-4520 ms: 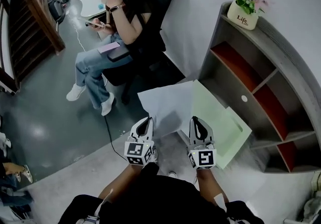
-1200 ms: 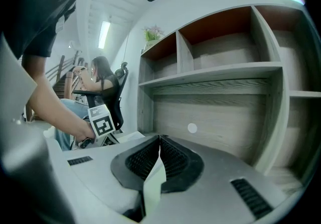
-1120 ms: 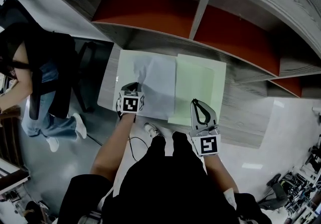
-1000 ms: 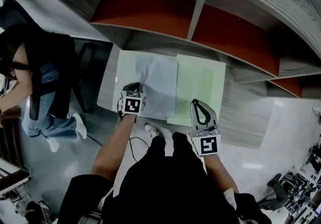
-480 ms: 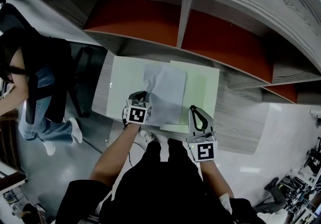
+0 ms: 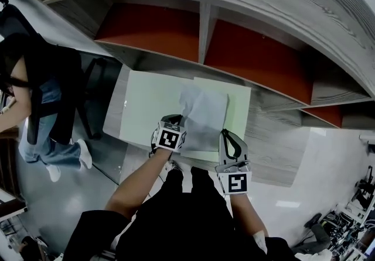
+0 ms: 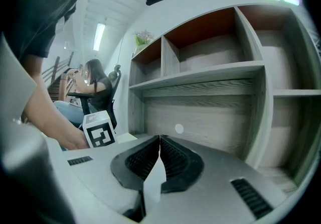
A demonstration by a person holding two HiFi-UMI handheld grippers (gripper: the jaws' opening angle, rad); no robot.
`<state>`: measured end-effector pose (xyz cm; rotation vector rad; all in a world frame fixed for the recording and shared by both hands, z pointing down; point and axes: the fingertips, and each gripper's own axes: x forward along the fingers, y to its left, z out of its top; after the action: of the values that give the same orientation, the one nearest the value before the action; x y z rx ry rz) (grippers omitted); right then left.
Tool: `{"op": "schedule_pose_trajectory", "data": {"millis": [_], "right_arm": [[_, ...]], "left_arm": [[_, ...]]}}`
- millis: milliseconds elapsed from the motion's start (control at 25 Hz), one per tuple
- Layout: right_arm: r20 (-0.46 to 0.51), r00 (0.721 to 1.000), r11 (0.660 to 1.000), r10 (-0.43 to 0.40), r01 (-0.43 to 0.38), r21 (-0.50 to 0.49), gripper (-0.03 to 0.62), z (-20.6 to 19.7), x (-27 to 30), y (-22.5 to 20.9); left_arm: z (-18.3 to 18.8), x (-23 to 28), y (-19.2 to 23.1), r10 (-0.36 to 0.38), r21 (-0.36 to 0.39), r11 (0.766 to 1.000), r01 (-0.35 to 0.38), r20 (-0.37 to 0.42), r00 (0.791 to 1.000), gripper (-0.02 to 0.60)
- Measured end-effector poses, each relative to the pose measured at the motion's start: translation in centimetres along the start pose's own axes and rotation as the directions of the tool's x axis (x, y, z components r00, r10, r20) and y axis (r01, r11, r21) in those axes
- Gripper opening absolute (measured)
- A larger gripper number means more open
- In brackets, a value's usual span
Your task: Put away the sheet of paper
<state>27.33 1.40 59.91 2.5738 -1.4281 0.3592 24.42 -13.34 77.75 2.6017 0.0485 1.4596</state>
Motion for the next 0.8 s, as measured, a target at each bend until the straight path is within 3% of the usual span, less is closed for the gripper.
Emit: {"op": "schedule_pose_trajectory", "data": {"millis": [280,400,520,680,800], "right_arm": [[0.065,0.998,1.000,0.003,-0.001,-0.018,0.025,0.9,-0.4,-0.6],[0.027,0.999,0.999,0.025,-0.024,-0.032,0.025,0.6,-0.6,-0.5],[0.041,0.999,0.999,0.026,-0.025,-0.034,0.025,0.8,-0.4,-0.6],[0.117,0.993,0.999,0.032,-0.029,-0.032,0.026,2.0,-0.4,-0.4],[0.131,0.990,0.999,0.047,-0.043,-0.030,0.092,2.5,-0.5,0.1]], "left_arm": [[1.5,1.2,-4.3,-0.119,-0.003,0.993,0.119,-0.014,0.993,0.009],[2.4,1.2,-5.6,-0.149,0.004,0.989,0.149,-0.005,0.989,0.011],[3.0,1.5,-6.1,-0.154,0.017,0.988,0.154,0.015,0.988,0.033],[3.0,1.6,-5.7,-0.144,0.007,0.990,0.144,0.046,0.988,0.115],[3.1,0.3,-4.3,-0.102,-0.009,0.995,0.103,0.098,0.990,0.139]]}}
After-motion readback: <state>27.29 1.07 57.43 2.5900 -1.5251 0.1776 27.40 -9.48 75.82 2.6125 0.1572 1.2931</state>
